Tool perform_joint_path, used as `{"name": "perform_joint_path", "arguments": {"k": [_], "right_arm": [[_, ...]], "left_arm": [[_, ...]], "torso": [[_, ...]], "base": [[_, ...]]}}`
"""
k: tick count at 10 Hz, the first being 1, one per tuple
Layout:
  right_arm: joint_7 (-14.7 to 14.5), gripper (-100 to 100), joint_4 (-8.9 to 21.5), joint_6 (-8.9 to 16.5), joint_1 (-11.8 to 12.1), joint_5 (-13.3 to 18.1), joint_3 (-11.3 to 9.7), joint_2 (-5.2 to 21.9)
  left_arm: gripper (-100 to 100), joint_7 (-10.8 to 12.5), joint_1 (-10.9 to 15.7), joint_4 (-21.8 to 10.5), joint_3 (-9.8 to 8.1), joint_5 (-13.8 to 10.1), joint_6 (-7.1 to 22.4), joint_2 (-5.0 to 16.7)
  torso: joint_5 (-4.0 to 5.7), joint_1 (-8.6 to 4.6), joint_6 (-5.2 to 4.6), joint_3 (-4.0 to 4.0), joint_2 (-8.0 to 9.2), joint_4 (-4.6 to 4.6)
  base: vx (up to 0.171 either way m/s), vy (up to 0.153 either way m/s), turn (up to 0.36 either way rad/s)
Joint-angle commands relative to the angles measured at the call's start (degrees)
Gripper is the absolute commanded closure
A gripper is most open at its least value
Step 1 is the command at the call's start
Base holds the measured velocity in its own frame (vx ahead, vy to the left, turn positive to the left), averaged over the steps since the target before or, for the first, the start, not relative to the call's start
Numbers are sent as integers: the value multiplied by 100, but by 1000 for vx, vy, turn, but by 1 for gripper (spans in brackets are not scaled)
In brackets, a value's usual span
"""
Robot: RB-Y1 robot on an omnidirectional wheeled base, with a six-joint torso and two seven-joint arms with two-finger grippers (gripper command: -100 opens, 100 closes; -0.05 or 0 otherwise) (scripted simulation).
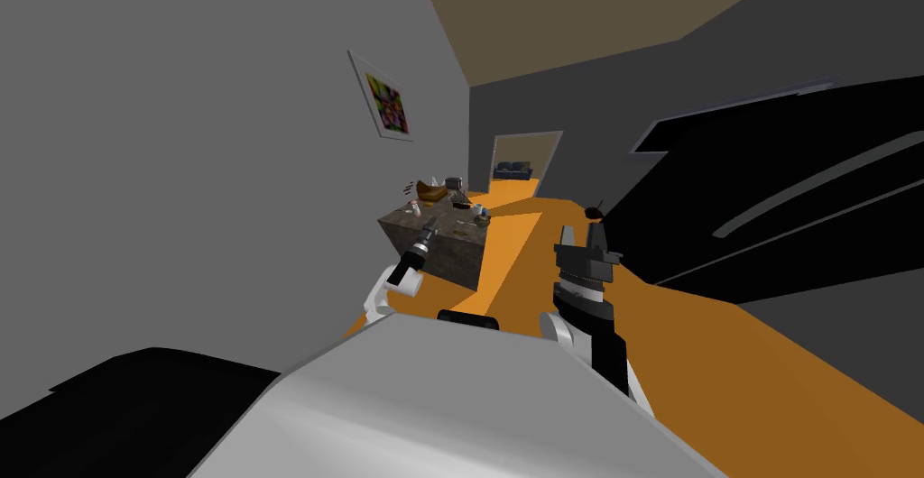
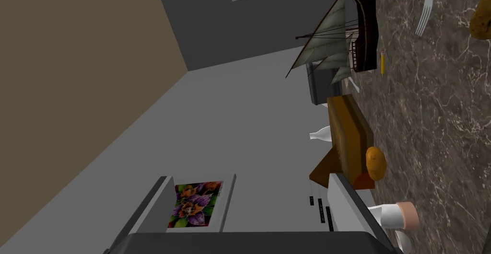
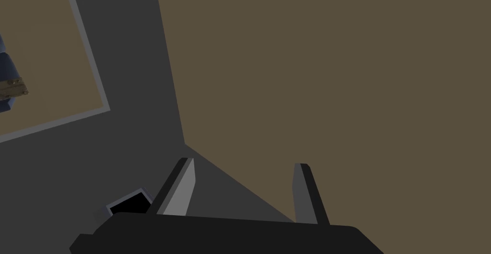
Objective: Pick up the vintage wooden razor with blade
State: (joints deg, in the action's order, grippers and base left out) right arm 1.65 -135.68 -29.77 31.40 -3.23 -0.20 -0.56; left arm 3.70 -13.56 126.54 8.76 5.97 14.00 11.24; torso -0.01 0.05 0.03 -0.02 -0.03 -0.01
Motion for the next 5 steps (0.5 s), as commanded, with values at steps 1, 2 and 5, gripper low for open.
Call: {"name": "perform_joint_path", "arguments": {"k": [1, 2, 5], "right_arm": [[0, 0, 0, 0, 0, 0, 0, 0], [0, 0, 0, 0, 0, 0, 0, 0], [0, 0, 0, 0, 0, 0, 0, 0]], "left_arm": [[-100, 4, 40, -17, 3, 2, 244, 2], [-100, 16, 177, -78, 54, 20, 437, 14], [-100, 30, 317, -144, 105, 33, 879, 21]], "torso": [[0, 0, 0, 0, 0, 0], [0, -2, 0, 0, 0, 0], [0, -3, 1, 0, -1, 0]], "base": [[3, 7, 12], [8, 7, -90], [9, 7, -48]]}}
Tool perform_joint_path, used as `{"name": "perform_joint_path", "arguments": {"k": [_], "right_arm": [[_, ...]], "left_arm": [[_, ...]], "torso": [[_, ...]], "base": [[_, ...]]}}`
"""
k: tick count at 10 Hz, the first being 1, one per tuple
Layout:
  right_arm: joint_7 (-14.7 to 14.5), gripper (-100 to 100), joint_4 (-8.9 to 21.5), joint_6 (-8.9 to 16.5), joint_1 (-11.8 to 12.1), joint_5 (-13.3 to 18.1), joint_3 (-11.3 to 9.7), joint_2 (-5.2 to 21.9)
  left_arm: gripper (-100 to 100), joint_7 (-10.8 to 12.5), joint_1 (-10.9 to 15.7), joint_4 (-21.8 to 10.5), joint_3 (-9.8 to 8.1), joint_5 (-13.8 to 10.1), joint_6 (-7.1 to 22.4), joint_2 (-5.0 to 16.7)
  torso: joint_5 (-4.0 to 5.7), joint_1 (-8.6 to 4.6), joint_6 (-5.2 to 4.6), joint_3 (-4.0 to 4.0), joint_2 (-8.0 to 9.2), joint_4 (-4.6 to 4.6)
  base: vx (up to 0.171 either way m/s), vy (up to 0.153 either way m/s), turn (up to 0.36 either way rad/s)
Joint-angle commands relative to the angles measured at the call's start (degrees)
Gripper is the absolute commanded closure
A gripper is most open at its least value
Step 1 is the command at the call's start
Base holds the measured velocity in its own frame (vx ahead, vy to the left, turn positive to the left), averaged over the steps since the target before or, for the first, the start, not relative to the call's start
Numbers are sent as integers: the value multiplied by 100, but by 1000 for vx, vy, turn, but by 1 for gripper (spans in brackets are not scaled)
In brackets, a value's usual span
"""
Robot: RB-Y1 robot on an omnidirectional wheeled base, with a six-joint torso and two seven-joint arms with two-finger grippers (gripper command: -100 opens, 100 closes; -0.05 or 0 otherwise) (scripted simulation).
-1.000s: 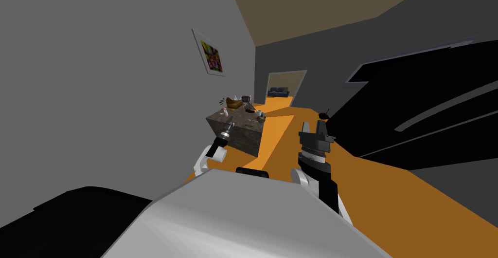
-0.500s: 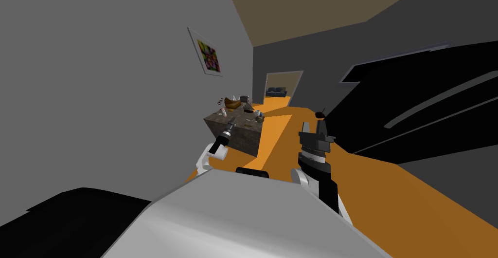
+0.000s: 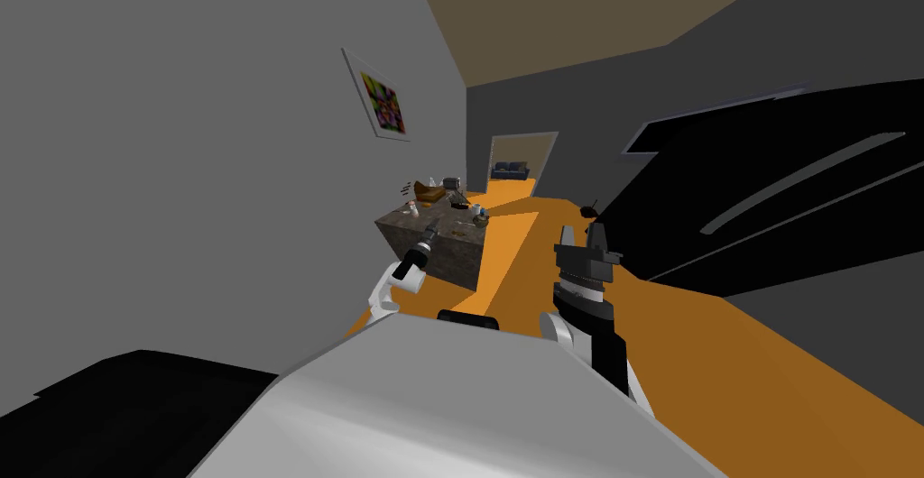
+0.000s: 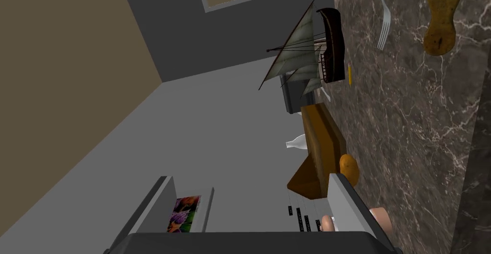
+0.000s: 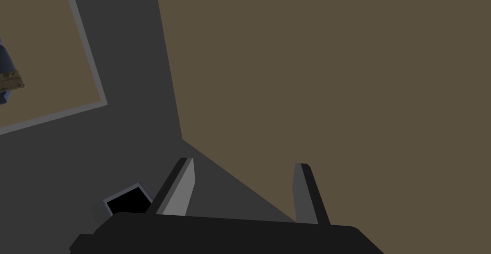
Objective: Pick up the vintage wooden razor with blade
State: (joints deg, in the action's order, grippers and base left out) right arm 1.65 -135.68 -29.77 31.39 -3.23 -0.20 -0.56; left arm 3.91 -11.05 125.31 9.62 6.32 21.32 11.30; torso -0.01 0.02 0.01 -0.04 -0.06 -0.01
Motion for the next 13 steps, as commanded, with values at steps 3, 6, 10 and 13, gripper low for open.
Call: {"name": "perform_joint_path", "arguments": {"k": [3, 6, 10, 13], "right_arm": [[0, 0, 0, 0, 0, 0, 0, 0], [0, 0, 0, 0, 0, 0, 0, 0], [0, 0, 0, 0, 1, 0, 0, 0], [0, 0, 0, 0, 1, 0, 0, 0]], "left_arm": [[-100, 24, 209, -93, 70, 7, 629, 17], [-100, 40, 354, -170, 121, 11, 1050, 16], [-100, 57, 502, -252, 172, 9, 1565, 11], [-100, 94, 801, -432, 273, -11, 2107, -5]], "torso": [[-1, 3, 1, -1, -2, -1], [0, 2, 1, -1, -2, 0], [-1, 3, 3, -3, -5, -1], [0, 2, 3, -5, -7, -2]], "base": [[17, 12, -61], [16, 10, -41], [19, 10, -23], [35, 11, -51]]}}
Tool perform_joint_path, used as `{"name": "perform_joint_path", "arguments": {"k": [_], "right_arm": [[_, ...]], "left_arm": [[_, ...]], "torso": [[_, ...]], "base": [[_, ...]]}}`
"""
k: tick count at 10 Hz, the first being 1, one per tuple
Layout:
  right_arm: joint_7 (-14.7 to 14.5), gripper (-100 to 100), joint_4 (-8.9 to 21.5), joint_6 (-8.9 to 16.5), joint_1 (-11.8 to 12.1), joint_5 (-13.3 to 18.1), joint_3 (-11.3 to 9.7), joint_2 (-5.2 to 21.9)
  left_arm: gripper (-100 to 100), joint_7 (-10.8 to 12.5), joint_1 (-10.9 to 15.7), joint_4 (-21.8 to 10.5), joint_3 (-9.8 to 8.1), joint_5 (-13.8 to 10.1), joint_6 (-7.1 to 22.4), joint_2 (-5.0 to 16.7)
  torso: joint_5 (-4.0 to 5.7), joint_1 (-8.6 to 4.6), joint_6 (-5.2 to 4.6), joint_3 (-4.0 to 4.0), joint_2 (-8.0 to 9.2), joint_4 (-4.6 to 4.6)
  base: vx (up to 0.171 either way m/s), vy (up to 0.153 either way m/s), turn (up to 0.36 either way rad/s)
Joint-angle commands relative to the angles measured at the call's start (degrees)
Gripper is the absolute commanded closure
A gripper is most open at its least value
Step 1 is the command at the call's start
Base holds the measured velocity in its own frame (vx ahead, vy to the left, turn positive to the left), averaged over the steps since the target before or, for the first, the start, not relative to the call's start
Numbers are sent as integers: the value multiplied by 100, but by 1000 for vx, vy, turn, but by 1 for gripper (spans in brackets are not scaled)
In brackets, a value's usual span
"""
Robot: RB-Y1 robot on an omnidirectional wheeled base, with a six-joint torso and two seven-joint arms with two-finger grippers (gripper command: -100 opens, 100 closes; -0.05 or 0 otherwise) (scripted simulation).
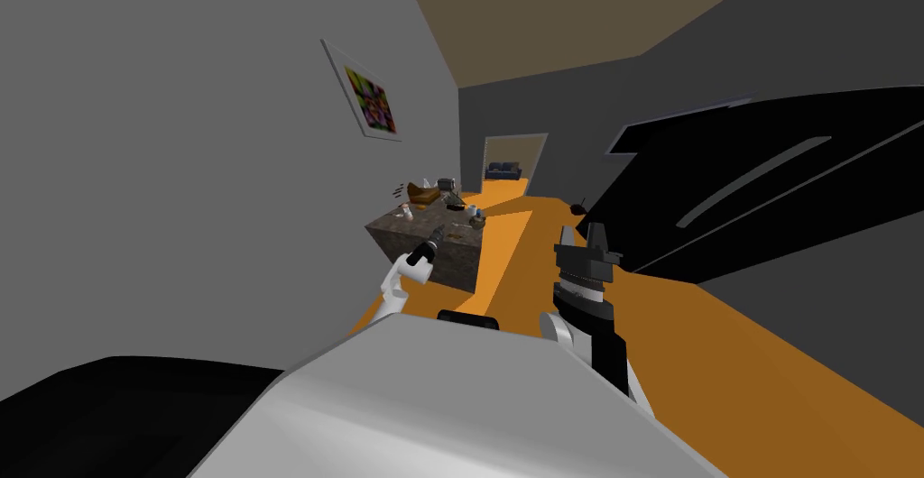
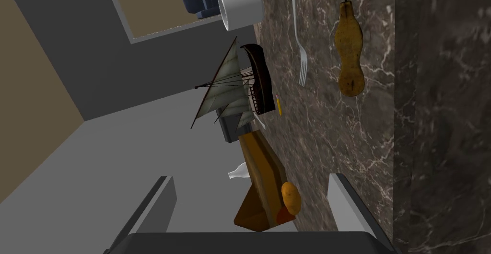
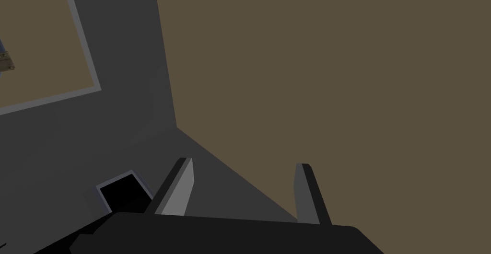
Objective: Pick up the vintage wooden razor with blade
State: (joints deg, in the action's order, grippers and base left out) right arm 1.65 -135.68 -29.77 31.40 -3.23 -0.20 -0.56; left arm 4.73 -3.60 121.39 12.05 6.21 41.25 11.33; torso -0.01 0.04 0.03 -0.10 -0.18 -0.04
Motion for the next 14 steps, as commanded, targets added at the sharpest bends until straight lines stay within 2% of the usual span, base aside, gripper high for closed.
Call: {"name": "perform_joint_path", "arguments": {"k": [1, 2, 3, 5, 8, 10, 11, 14], "right_arm": [[0, 0, 0, 0, 0, 0, 0, 0], [0, 0, 0, 0, 0, 0, 0, 0], [0, 0, 0, 0, 0, 0, 0, 0], [0, 0, 0, 0, 0, 0, 0, 0], [0, 0, 0, 0, 0, 0, 0, 0], [0, 0, 0, 0, 0, 0, 0, 0], [0, 0, 0, 0, 0, 0, 0, 0], [0, 0, 0, 0, 0, 0, 0, 0]], "left_arm": [[-100, 12, 55, -39, 30, 0, 286, -7], [-100, 12, 55, -39, 30, 0, 392, -7], [-100, 32, 205, -136, 79, -19, 586, -17], [-100, 32, 205, -136, 79, -19, 796, -17], [-100, 74, 506, -341, 175, -72, 1342, -40], [-100, 74, 506, -341, 175, -72, 1584, -40], [-100, 96, 654, -449, 222, -105, 1797, -53], [-100, 118, 800, -559, 266, -143, 2298, -68]], "torso": [[0, 0, 0, 0, 0, 0], [0, 0, 2, 0, 1, 0], [0, -1, 2, 4, 8, 1], [0, 1, 2, 1, 3, 0], [0, 0, 2, 0, 0, -1], [-1, 1, 2, -3, -4, -2], [0, -3, 2, 1, 4, 0], [0, 1, 1, -5, -8, -2]], "base": [[40, 14, -30], [17, 9, 5], [33, 15, -44], [29, 11, -14], [50, 16, -30], [40, 11, -9], [47, 6, -19], [60, 16, -15]]}}
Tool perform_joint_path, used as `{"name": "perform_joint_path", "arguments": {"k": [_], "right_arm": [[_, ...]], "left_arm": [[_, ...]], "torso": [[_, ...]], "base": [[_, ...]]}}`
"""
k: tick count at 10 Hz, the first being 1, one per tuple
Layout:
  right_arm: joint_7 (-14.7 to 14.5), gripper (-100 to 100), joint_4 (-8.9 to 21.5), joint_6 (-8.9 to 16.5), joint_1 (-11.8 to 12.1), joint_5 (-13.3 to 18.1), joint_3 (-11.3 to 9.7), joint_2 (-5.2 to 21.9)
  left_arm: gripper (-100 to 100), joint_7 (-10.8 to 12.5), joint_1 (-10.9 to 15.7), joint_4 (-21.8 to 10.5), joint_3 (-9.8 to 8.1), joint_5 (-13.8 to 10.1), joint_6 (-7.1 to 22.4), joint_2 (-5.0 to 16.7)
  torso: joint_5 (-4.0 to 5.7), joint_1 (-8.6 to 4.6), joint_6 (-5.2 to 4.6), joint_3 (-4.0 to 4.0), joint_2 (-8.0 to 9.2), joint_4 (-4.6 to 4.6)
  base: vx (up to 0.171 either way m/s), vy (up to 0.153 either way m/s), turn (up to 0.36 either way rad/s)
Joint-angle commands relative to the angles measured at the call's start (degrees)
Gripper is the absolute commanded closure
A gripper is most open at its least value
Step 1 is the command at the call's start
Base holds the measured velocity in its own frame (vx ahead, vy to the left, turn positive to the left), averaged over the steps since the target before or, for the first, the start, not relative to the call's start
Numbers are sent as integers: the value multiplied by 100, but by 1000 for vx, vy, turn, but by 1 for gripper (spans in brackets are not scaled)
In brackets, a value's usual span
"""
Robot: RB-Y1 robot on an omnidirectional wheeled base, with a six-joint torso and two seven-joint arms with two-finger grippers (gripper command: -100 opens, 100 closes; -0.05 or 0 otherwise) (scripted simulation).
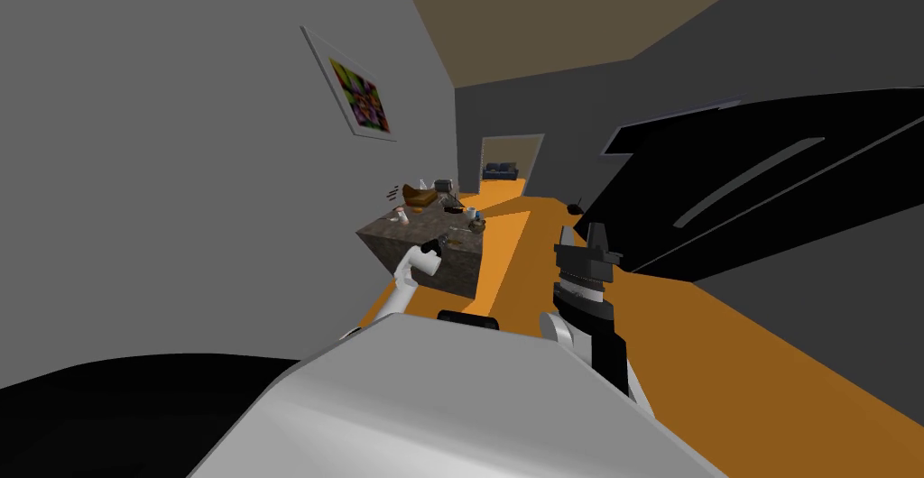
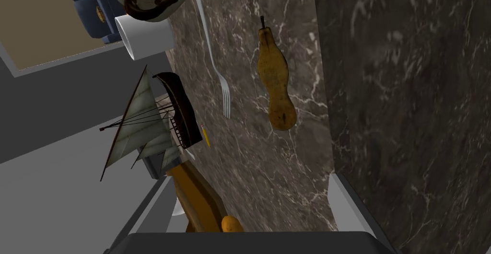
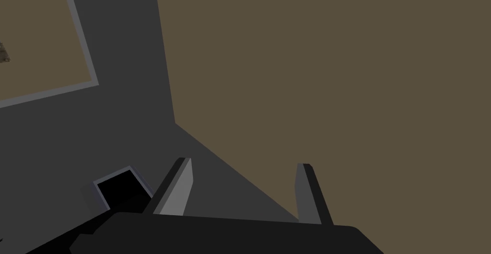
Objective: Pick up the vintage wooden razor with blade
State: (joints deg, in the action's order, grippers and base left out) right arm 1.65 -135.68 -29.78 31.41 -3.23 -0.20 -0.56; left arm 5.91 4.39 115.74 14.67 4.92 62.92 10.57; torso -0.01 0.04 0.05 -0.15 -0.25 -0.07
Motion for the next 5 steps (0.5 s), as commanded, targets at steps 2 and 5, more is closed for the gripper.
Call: {"name": "perform_joint_path", "arguments": {"k": [2, 5], "right_arm": [[0, 0, 0, 0, 0, 0, 0, 0], [0, 0, 0, 0, 0, 0, 0, 0]], "left_arm": [[-100, 24, 144, -105, 48, -54, 400, -10], [-100, 46, 282, -216, 90, -98, 872, -32]], "torso": [[0, -1, 0, 5, 9, 2], [-1, 4, 0, -2, -4, 0]], "base": [[46, 15, -2], [68, 21, -7]]}}
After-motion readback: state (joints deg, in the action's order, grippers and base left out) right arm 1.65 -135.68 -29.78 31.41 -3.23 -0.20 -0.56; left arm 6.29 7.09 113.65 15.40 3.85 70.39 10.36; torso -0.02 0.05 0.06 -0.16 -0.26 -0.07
